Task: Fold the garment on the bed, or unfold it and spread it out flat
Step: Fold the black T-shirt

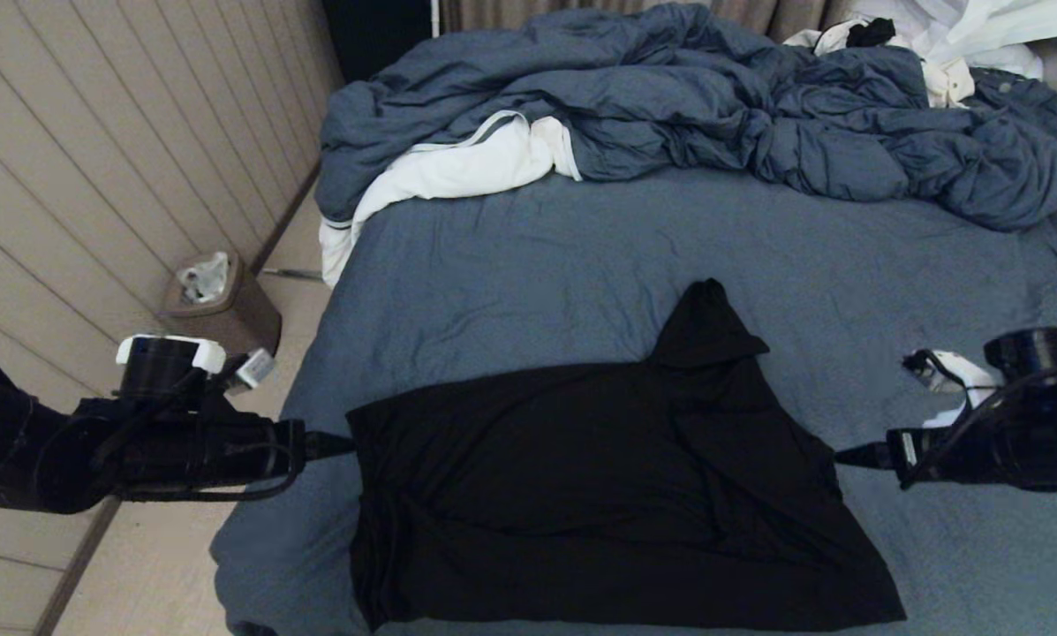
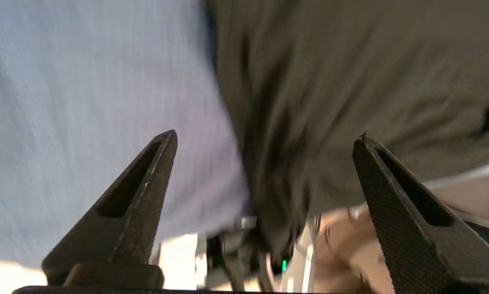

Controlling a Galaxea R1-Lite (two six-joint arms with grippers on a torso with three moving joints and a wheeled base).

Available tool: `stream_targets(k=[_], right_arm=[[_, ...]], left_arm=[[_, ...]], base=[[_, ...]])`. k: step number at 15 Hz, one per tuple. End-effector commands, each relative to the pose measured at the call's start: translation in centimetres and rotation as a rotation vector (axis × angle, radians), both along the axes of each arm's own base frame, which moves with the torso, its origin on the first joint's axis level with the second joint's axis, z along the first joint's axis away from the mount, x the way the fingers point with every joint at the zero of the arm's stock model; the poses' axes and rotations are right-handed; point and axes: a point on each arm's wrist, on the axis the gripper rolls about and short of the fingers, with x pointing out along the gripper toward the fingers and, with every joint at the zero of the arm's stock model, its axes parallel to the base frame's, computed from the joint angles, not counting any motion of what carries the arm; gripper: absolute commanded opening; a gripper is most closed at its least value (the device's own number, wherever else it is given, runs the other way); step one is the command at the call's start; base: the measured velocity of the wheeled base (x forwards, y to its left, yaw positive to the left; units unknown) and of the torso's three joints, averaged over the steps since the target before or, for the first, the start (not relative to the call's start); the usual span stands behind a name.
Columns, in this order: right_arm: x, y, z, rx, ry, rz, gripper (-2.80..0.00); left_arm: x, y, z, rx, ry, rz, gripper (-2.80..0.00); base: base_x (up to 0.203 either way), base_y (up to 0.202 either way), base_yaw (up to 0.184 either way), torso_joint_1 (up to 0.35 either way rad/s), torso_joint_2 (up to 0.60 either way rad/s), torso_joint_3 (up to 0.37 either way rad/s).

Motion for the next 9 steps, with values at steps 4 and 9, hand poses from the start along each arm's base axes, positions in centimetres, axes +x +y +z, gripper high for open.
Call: stream_targets(k=[4, 9], right_arm=[[8.3, 2.2, 3.5, -0.014, -0.159, -0.094, -2.80], [15.5, 4.4, 3.5, -0.070, -0.255, -0.127, -2.80]], left_arm=[[3.5, -0.2, 4.2, -0.049, -0.065, 0.038, -2.80], [5.3, -3.1, 3.5, 0.028, -0.067, 0.094, -2.80]], base=[[0.000, 0.000, 0.000, 0.000, 0.00, 0.000], [0.000, 0.000, 0.000, 0.000, 0.00, 0.000]])
